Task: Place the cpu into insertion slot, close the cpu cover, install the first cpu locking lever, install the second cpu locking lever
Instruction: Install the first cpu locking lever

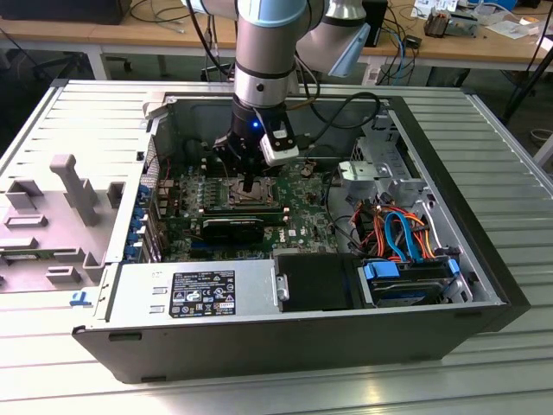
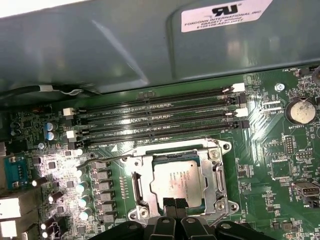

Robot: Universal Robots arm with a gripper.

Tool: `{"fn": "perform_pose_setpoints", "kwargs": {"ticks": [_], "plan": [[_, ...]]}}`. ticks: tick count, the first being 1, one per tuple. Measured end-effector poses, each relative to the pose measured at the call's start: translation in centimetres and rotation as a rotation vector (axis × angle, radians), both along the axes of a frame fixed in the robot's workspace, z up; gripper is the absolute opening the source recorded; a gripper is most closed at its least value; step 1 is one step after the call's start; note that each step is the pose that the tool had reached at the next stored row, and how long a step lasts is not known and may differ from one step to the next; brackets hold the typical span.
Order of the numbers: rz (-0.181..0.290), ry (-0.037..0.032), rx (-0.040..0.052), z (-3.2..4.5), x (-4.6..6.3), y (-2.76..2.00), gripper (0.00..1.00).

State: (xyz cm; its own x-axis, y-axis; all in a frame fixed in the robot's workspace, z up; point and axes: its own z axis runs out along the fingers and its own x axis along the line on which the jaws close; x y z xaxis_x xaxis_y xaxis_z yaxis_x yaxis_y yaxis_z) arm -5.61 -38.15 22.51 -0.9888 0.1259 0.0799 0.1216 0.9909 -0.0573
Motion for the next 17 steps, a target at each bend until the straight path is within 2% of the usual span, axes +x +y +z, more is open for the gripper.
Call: {"fn": "perform_pose_setpoints", "kwargs": {"ticks": [17], "plan": [[0.036, 0.0, 0.0, 0.0, 0.0, 0.0, 0.11]]}}
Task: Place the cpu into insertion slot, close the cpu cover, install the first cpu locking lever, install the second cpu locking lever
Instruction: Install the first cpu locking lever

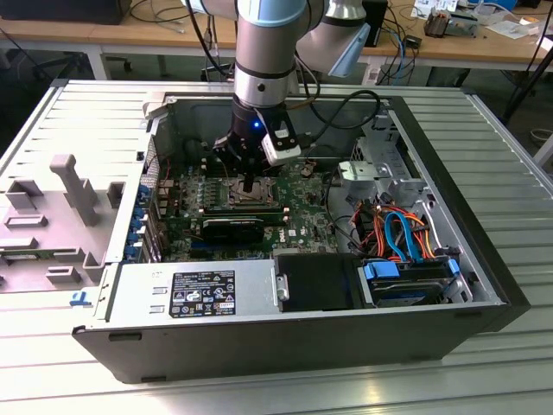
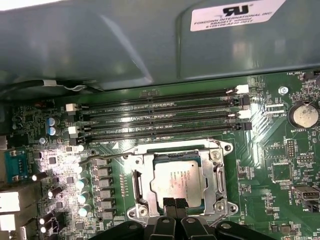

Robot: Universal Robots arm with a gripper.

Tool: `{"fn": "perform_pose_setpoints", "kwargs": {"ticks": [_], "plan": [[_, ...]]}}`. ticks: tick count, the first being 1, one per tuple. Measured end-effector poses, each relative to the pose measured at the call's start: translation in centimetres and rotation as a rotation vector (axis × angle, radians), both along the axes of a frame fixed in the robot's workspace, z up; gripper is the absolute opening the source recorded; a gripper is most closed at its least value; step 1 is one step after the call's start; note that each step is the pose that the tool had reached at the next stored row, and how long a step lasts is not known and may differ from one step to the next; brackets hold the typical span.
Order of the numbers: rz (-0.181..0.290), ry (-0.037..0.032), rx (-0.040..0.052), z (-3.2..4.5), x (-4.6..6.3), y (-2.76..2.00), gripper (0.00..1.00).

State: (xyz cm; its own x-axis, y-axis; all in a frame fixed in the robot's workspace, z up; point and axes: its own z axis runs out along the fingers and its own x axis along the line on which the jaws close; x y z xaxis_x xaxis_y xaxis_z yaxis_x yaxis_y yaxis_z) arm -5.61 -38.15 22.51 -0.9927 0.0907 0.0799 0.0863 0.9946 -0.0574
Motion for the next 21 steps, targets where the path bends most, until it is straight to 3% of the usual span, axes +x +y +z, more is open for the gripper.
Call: {"fn": "perform_pose_setpoints", "kwargs": {"ticks": [21], "plan": [[0.037, 0.0, 0.0001, 0.0, 0.0, 0.0, 0.11]]}}
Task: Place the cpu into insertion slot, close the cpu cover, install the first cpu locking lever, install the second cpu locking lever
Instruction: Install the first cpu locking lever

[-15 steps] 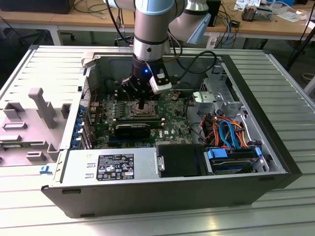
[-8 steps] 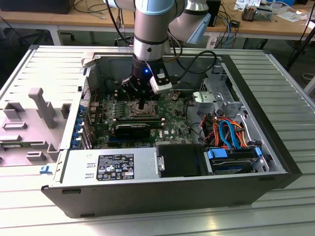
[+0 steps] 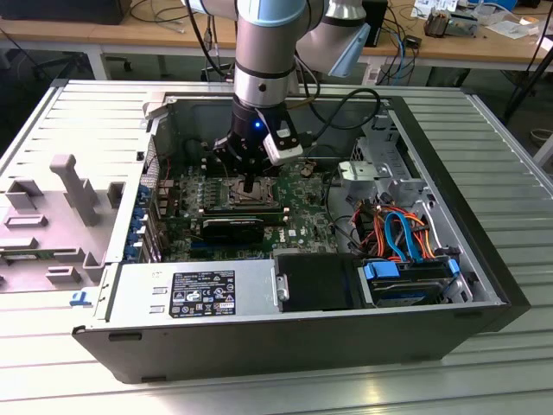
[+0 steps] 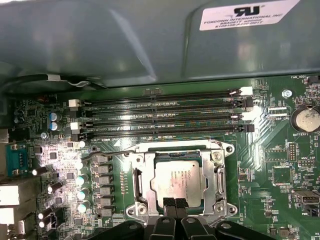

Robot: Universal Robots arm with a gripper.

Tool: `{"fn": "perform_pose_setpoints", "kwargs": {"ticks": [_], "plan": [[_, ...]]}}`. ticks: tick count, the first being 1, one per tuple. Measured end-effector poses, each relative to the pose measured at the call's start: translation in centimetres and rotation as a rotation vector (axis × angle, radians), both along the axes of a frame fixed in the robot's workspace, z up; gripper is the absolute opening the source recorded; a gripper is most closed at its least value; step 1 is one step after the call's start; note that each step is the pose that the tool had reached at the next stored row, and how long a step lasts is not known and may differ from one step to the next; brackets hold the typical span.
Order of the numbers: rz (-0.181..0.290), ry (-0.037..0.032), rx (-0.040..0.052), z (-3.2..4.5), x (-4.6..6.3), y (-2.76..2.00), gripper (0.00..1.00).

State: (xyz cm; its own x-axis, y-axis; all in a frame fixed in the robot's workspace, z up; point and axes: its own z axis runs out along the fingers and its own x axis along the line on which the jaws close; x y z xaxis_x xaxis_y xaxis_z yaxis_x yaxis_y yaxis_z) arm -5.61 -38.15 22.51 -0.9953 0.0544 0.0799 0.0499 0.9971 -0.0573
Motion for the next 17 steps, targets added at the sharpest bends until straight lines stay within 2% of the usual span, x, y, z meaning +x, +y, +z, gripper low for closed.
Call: {"fn": "perform_pose_setpoints", "kwargs": {"ticks": [17], "plan": [[0.033, 0.0, 0.0, 0.0, 0.0, 0.0, 0.11]]}}
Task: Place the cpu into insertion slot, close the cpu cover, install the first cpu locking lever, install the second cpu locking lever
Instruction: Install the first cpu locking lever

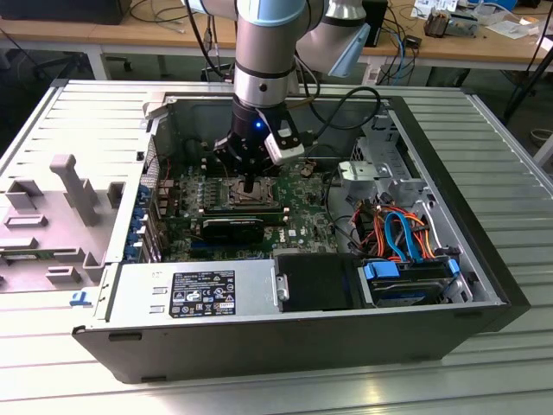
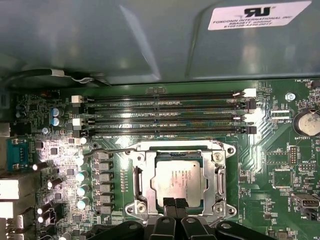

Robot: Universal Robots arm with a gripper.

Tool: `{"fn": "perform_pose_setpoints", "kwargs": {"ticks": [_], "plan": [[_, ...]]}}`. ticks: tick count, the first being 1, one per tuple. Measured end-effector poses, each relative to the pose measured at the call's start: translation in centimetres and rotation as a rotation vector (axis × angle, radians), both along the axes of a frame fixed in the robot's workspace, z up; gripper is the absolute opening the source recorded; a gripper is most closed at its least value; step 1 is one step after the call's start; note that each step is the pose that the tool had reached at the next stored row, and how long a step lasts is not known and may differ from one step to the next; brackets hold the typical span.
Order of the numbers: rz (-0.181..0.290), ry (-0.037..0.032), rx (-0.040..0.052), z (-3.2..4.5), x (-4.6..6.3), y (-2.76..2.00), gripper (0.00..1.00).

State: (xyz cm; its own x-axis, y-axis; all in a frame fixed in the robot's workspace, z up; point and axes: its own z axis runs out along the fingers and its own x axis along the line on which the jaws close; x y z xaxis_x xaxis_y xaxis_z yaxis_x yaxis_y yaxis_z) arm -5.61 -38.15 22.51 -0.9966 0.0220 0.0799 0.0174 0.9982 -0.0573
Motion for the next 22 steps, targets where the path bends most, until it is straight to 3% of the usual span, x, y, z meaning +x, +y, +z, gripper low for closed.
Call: {"fn": "perform_pose_setpoints", "kwargs": {"ticks": [19, 21, 22], "plan": [[0.053, 0.0001, 0.0003, 0.0, 0.0, 0.0, 0.11], [0.063, -0.0004, 0.009, -0.01, 0.0, 0.01, 0.11], [0.069, -0.0007, 0.0274, 0.01, 0.0, 0.0, 0.11]]}}
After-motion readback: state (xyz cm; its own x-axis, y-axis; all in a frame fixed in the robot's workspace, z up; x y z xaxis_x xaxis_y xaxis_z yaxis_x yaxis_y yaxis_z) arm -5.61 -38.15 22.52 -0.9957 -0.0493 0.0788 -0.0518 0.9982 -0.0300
